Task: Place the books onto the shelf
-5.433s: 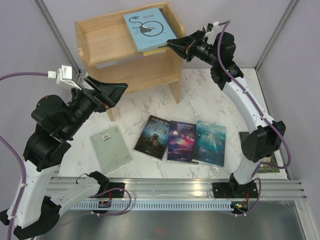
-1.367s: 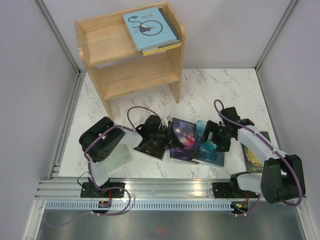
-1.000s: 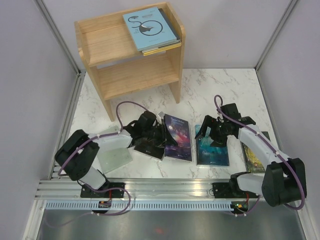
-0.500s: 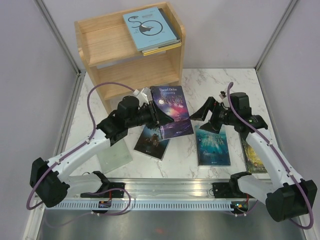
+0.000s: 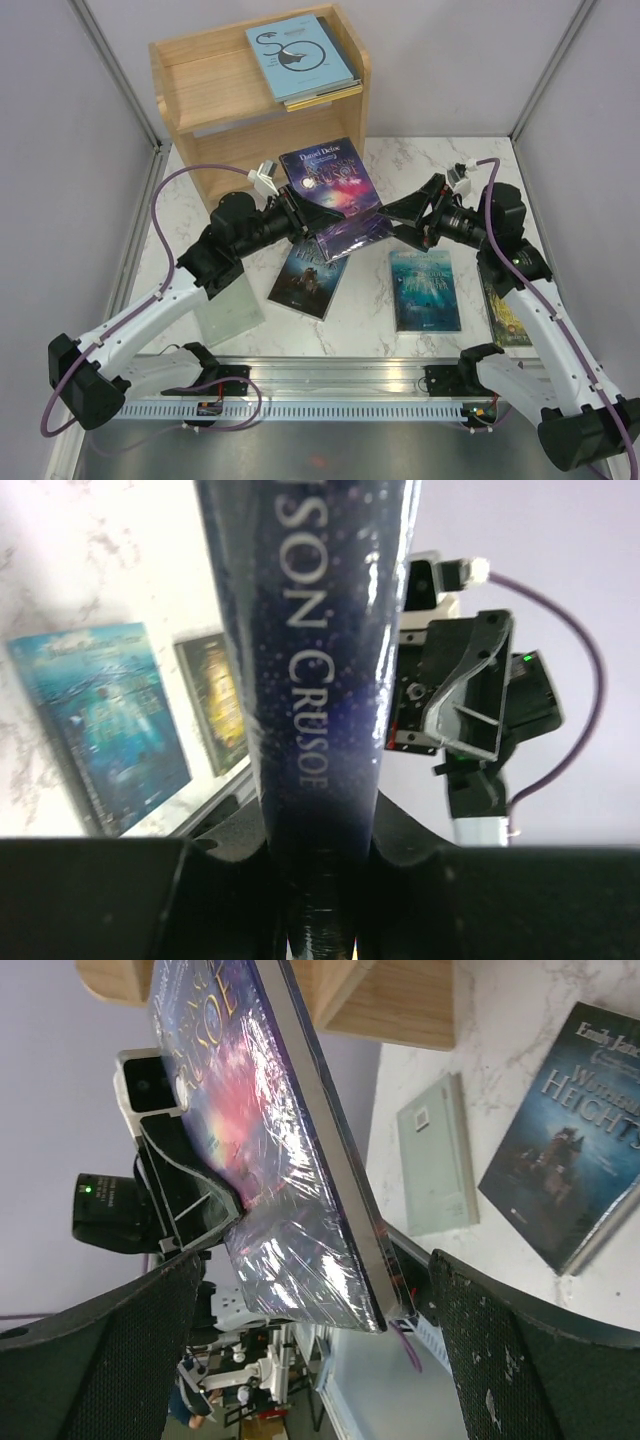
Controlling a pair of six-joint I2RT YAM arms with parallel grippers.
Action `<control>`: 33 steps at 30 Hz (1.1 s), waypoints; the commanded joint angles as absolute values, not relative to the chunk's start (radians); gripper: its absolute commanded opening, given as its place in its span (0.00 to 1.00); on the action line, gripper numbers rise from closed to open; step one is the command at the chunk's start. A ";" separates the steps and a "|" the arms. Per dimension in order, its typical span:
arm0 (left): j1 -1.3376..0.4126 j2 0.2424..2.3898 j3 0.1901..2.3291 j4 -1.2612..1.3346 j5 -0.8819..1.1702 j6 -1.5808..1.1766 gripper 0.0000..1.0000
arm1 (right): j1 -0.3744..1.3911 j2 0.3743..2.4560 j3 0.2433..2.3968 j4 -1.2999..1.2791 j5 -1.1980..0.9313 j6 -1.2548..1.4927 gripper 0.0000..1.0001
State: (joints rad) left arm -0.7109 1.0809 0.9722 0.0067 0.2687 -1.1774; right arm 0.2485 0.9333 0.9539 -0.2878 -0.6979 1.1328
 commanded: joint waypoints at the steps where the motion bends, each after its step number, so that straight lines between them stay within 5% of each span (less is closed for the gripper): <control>1: -0.706 1.035 0.973 0.300 0.236 -1.285 0.02 | 0.265 0.919 0.936 -0.150 -0.729 1.235 0.98; 11: -0.706 1.060 0.930 0.397 0.239 -1.342 0.02 | 0.287 0.927 0.928 -0.009 -0.735 1.330 0.94; 20: -0.706 1.104 0.916 0.443 0.256 -1.377 0.02 | 0.301 0.923 0.877 0.216 -0.736 1.456 0.58; 25: -0.706 1.155 0.940 0.431 0.304 -1.381 0.02 | 0.316 0.934 0.884 0.232 -0.735 1.450 0.48; 28: -0.704 1.175 0.965 0.374 0.324 -1.382 0.02 | 0.322 0.940 0.887 0.236 -0.736 1.444 0.27; 29: -0.706 1.187 0.969 0.365 0.330 -1.382 0.02 | 0.325 0.940 0.888 0.232 -0.736 1.439 0.08; 30: -0.706 1.190 0.969 0.365 0.342 -1.384 0.02 | 0.325 0.940 0.891 0.221 -0.736 1.431 0.00; 33: -0.706 1.190 0.977 0.345 0.354 -1.376 0.13 | 0.325 0.930 0.908 0.154 -0.729 1.390 0.00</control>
State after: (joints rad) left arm -0.6956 1.1763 0.9306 0.3458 0.3161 -1.4208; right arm 0.3019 0.9497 0.8623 0.1158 -0.6998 1.4242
